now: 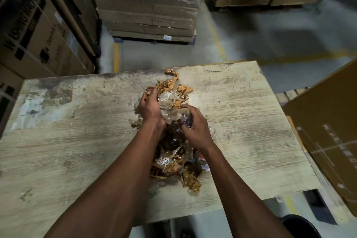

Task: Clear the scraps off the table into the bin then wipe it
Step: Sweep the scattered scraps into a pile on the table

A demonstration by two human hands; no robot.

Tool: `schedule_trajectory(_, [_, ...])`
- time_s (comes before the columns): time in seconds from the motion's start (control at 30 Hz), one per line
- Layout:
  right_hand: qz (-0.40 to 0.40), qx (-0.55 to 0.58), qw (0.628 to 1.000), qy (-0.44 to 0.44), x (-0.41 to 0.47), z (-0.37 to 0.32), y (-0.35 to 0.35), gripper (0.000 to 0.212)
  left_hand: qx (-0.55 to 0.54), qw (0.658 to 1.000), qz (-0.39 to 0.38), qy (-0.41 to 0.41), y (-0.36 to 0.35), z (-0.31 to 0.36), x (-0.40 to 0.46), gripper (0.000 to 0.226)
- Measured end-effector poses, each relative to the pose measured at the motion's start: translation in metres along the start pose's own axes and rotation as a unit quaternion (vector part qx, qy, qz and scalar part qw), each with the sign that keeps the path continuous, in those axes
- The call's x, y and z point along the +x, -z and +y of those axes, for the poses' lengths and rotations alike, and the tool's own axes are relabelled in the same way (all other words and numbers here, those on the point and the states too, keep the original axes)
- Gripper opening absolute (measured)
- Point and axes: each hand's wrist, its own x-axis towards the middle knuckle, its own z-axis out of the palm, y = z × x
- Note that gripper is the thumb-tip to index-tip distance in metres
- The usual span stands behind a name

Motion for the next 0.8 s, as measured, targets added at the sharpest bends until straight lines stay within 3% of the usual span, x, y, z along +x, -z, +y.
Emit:
schedule_trajectory(0.1, [0.041,0.074,0.996,-0.025,0.004,-0.006,0.004,0.054,0.025,1.000,-0.018,-0.001,0.002,0.005,-0.017,0.083])
schedule_trajectory(0.27, [0.030,0.156,0.985,-0.064,0.016,-0.019,0.006,0.058,0.043,0.999,-0.008,-0.008,-0.002,0.002,-0.034,0.064])
schedule_trajectory(0.33, [0.024,0.220,0.971,-0.091,0.021,-0.024,0.007,0.056,0.069,0.997,-0.014,-0.024,-0.003,-0.004,-0.030,0.055])
schedule_trajectory(0.47, [0.015,0.358,0.926,-0.120,0.023,-0.032,0.005,0.040,0.112,0.991,-0.034,-0.060,-0.004,-0.011,-0.030,0.008])
schedule_trajectory(0.6, [0.022,0.460,0.878,-0.129,0.020,-0.038,0.002,0.042,0.148,0.983,-0.045,-0.095,-0.008,-0.018,-0.034,0.013])
schedule_trajectory(0.7, [0.049,0.421,0.897,-0.124,0.020,-0.048,0.000,0.056,0.180,0.972,-0.068,-0.138,-0.012,-0.022,-0.040,0.008])
schedule_trajectory(0.8, [0.064,0.308,0.940,-0.133,0.025,-0.050,-0.012,0.033,0.209,0.960,-0.083,-0.170,-0.017,-0.024,-0.048,0.011])
